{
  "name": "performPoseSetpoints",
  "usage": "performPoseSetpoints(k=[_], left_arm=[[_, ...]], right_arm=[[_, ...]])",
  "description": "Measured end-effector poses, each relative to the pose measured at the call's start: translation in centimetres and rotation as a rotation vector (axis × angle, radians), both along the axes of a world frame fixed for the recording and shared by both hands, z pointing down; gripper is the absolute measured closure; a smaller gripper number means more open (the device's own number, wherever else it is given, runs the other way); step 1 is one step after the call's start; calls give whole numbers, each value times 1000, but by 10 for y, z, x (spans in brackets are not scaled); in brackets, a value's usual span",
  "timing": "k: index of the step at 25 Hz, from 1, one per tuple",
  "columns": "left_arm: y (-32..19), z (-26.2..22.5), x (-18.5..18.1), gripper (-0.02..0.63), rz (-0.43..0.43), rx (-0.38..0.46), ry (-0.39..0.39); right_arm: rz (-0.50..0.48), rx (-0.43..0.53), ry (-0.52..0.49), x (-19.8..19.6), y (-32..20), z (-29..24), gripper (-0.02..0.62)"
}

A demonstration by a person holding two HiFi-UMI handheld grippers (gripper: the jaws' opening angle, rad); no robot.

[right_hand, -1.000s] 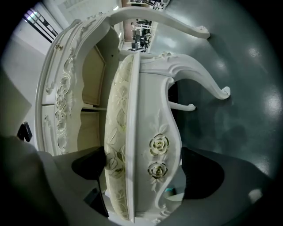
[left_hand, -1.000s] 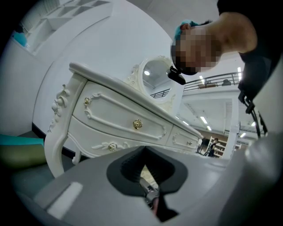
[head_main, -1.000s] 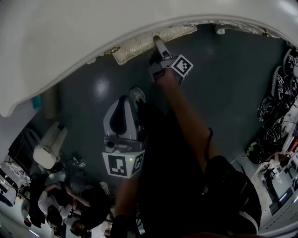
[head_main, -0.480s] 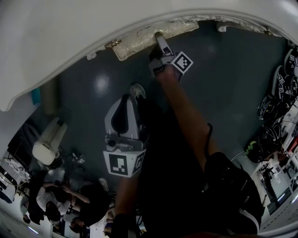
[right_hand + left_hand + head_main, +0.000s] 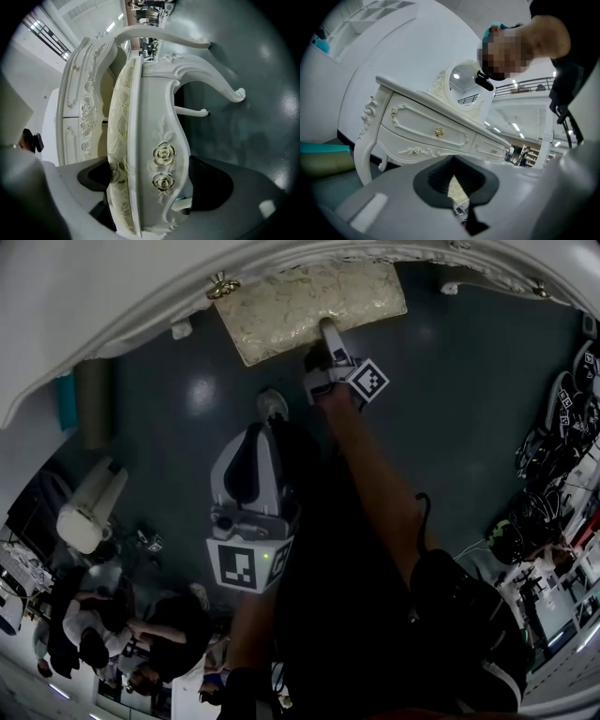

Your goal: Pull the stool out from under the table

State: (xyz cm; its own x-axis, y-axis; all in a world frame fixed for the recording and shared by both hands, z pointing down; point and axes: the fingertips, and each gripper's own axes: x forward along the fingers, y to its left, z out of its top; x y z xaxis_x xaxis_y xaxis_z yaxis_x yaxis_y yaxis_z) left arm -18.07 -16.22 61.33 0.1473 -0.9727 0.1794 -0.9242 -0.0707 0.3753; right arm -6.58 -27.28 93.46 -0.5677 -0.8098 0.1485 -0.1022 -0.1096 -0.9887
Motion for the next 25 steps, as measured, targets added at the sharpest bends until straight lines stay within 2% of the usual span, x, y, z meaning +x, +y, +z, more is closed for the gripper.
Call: performPoseSetpoints(k=[14,20,25], left_arm=[[69,-16,56,600,-5,-33,-14],[107,-24,73,600,-42,-61,-21],[138,-31,82,600,-24,-67,-24]], right_arm=[[-17,0,-12,42,96,-2,86],[-40,-7,-5,58,139,-2,86],[2,-27,-9,73,182,-2,90]])
